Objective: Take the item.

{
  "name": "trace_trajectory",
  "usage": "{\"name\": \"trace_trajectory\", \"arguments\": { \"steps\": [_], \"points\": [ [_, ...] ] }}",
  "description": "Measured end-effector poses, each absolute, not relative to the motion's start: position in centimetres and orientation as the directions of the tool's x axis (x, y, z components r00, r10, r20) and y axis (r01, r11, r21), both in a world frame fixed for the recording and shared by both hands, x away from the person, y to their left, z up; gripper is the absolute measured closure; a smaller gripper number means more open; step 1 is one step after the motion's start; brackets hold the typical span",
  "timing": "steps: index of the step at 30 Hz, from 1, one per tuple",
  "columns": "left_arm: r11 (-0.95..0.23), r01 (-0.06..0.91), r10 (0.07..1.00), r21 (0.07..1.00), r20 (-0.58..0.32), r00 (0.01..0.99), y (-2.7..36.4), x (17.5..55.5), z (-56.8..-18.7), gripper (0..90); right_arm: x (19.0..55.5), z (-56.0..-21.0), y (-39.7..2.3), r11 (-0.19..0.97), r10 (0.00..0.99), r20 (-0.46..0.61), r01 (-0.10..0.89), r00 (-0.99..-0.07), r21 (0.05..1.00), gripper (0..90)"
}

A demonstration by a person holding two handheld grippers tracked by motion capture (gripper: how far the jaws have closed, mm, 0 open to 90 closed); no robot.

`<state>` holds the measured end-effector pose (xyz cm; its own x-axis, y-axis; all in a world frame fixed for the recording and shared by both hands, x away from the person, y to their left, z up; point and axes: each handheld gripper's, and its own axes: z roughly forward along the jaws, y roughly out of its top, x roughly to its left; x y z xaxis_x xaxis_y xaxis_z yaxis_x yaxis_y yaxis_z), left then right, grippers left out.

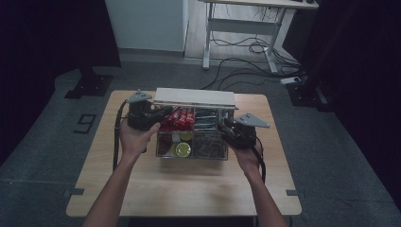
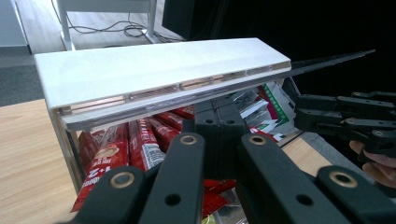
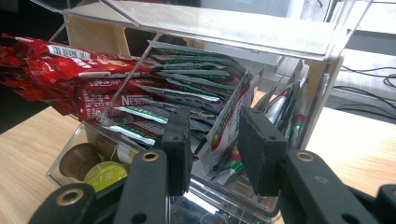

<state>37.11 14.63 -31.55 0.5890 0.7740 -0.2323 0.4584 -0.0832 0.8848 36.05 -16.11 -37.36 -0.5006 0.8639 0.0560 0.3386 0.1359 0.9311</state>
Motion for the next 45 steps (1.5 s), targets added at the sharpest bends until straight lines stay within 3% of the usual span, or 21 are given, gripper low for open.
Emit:
{"name": "trace_trajectory", "arguments": {
  "steps": [38, 45],
  "points": [
    [-0.081, 0.456, 0.772, 0.886, -0.234, 0.591, 14.5, 37.0, -31.6, 89.8, 37.7, -38.2, -15.0, 0.165, 0.895, 0.012, 0.357, -0.445, 0.919, 71.1],
    [-0.079, 0.456, 0.771, 0.886, -0.235, 0.592, 14.6, 37.0, -31.6, 89.7, 37.7, -38.6, -15.0, 0.173, 0.897, 0.003, 0.359, -0.441, 0.917, 79.2]
  ]
}}
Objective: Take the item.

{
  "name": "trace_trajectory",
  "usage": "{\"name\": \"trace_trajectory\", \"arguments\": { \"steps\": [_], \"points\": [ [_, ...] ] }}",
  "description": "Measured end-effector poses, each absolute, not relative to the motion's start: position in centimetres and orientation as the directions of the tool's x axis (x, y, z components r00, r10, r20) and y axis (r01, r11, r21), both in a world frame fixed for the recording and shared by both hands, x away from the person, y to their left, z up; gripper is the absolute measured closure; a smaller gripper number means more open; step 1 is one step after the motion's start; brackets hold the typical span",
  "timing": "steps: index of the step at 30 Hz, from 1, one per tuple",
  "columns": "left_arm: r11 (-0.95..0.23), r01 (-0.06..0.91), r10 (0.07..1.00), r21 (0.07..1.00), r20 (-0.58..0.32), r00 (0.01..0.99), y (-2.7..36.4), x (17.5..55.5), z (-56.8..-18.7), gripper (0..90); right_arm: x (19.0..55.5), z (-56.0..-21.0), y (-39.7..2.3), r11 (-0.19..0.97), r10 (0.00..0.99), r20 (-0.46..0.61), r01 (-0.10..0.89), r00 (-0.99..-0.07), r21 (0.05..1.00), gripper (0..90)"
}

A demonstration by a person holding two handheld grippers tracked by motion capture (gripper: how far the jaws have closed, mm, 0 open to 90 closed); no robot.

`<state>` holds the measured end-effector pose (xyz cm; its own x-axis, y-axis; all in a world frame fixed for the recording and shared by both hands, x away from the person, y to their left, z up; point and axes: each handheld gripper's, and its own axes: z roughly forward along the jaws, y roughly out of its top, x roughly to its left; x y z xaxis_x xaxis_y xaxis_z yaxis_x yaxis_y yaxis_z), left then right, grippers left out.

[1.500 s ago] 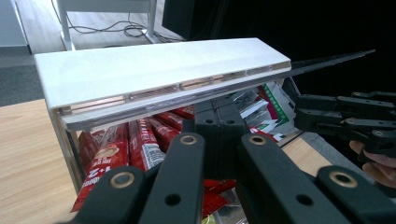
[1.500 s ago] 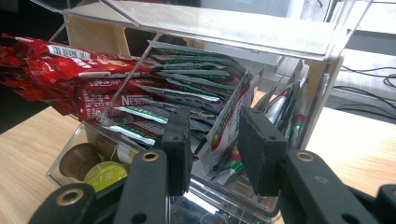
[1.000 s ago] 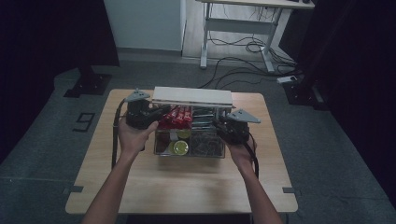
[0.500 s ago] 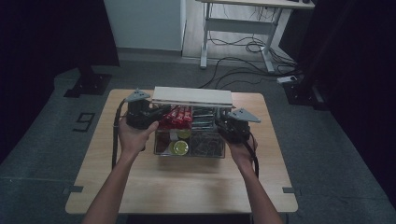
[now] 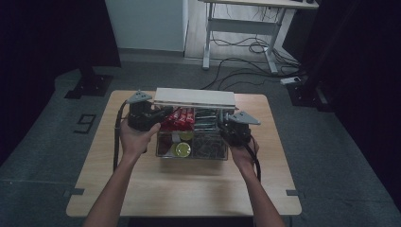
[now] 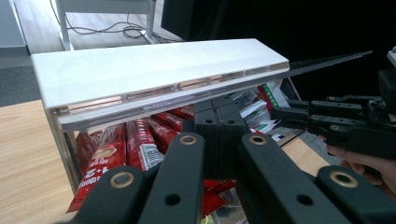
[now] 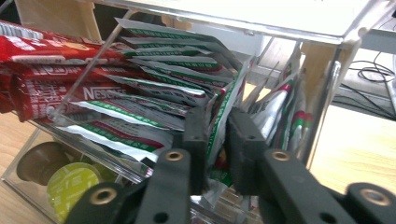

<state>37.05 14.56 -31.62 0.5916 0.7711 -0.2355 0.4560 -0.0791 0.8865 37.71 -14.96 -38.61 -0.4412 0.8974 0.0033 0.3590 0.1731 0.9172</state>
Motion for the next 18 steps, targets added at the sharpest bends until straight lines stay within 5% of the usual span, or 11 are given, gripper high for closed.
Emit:
{"name": "trace_trajectory", "arguments": {
  "steps": [4, 18],
  "points": [
    [-0.079, 0.456, 0.771, 0.886, -0.236, 0.591, 14.56, 37.05, -31.61, 89.7, 37.69, -38.85, -15.23, 0.162, 0.897, 0.01, 0.351, -0.441, 0.922, 86.0],
    [-0.079, 0.456, 0.771, 0.887, -0.236, 0.592, 14.56, 37.07, -31.62, 89.5, 37.05, -38.54, -15.61, 0.133, 0.898, 0.021, 0.316, -0.44, 0.939, 88.6]
  ]
}}
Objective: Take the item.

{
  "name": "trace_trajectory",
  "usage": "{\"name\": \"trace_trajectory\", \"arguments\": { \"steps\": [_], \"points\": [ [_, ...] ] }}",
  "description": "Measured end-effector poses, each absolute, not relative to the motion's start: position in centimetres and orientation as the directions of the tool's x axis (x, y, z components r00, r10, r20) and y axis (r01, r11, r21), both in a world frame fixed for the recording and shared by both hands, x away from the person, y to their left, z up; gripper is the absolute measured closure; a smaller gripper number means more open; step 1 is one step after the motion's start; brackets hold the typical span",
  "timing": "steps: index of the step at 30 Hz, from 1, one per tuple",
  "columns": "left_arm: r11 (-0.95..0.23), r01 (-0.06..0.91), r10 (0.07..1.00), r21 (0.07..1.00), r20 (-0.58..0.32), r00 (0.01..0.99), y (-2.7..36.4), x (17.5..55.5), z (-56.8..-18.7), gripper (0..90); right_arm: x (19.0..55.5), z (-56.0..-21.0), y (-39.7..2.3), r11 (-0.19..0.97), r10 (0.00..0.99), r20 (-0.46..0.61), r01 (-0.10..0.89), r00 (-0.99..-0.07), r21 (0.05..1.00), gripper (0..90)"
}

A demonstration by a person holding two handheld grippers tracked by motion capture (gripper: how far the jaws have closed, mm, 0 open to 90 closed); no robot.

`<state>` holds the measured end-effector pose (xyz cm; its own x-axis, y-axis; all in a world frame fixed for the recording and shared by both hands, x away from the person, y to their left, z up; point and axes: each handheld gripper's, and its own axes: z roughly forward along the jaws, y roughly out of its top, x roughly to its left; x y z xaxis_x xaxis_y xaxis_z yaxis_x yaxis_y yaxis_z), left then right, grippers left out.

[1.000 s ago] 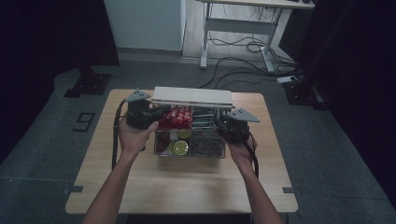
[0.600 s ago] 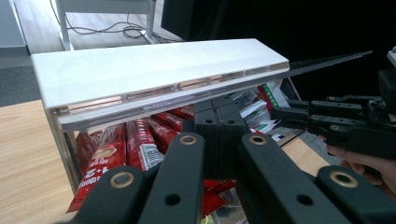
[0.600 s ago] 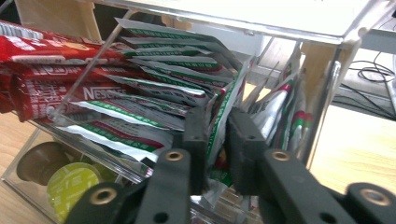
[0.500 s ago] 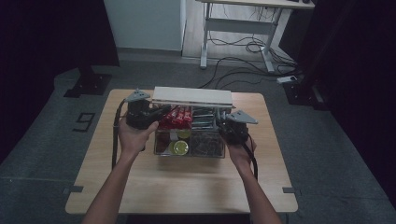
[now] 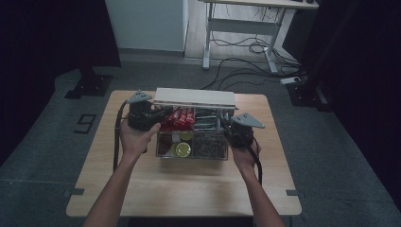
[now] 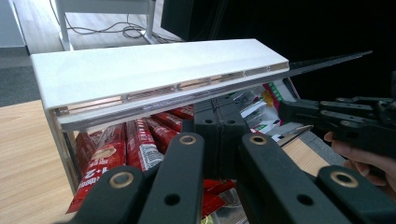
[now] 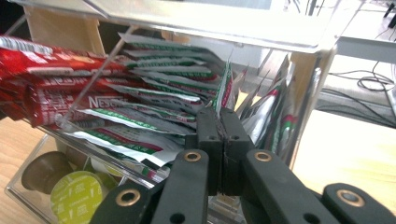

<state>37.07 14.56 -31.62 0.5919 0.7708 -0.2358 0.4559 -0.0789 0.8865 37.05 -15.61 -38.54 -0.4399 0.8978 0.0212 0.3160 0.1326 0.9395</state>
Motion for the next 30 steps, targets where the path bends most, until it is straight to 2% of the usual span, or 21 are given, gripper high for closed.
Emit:
{"name": "trace_trajectory", "arguments": {
  "steps": [14, 30],
  "points": [
    [-0.077, 0.454, 0.772, 0.888, -0.235, 0.591, 14.4, 37.1, -31.6, 89.6, 35.3, -37.4, -16.4, 0.117, 0.892, 0.011, 0.253, -0.453, 0.96, 88.8],
    [-0.071, 0.457, 0.774, 0.887, -0.24, 0.585, 14.3, 37.2, -31.7, 89.7, 32.9, -36.9, -18.1, 0.035, 0.882, 0.063, 0.198, -0.467, 0.98, 89.0]
  ]
}}
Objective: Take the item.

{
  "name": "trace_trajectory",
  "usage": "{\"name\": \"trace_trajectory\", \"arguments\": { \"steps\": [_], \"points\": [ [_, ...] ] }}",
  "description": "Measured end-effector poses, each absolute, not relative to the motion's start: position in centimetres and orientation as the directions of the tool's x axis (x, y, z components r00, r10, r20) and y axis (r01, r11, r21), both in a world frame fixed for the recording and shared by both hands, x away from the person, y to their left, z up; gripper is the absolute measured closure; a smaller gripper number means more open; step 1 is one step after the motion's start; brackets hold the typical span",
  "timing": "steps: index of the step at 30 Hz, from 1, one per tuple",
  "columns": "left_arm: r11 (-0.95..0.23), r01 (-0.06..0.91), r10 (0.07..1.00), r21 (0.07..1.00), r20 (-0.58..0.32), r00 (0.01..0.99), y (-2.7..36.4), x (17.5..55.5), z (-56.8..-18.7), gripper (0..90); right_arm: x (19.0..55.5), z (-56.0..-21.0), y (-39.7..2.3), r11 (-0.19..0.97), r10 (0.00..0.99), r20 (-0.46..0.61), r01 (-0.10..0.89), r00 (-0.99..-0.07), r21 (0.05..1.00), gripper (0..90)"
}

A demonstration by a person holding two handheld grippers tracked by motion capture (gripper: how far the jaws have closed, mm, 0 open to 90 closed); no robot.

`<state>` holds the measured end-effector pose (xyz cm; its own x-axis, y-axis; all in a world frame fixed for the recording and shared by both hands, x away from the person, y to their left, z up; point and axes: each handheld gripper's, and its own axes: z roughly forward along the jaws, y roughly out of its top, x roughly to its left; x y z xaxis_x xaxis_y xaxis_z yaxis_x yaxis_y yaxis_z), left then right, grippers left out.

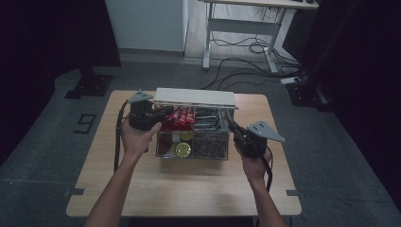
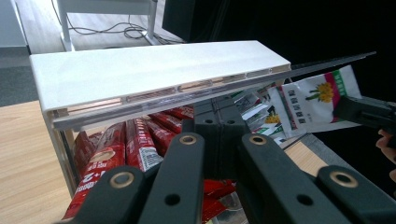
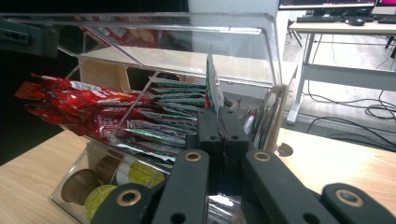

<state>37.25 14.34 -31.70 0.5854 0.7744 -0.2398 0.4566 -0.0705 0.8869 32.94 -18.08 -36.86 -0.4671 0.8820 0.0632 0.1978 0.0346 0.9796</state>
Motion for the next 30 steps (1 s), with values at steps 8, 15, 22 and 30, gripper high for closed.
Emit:
{"name": "trace_trajectory", "arguments": {
  "steps": [8, 15, 22, 30],
  "points": [
    [-0.07, 0.455, 0.776, 0.888, -0.238, 0.584, 14.3, 37.2, -31.7, 89.7, 31.8, -36.4, -19.2, 0.004, 0.877, 0.082, 0.178, -0.473, 0.984, 88.9],
    [-0.07, 0.455, 0.775, 0.888, -0.239, 0.585, 14.2, 37.2, -31.7, 89.7, 31.0, -36.3, -20.3, -0.015, 0.878, 0.092, 0.164, -0.469, 0.986, 89.0],
    [-0.071, 0.456, 0.776, 0.887, -0.238, 0.584, 14.2, 37.2, -31.7, 89.7, 30.4, -36.3, -21.0, -0.021, 0.881, 0.092, 0.155, -0.465, 0.988, 89.0],
    [-0.073, 0.456, 0.776, 0.887, -0.236, 0.585, 14.0, 37.2, -31.7, 89.7, 30.0, -36.5, -22.0, -0.04, 0.887, 0.106, 0.155, -0.449, 0.987, 89.0]
  ]
}}
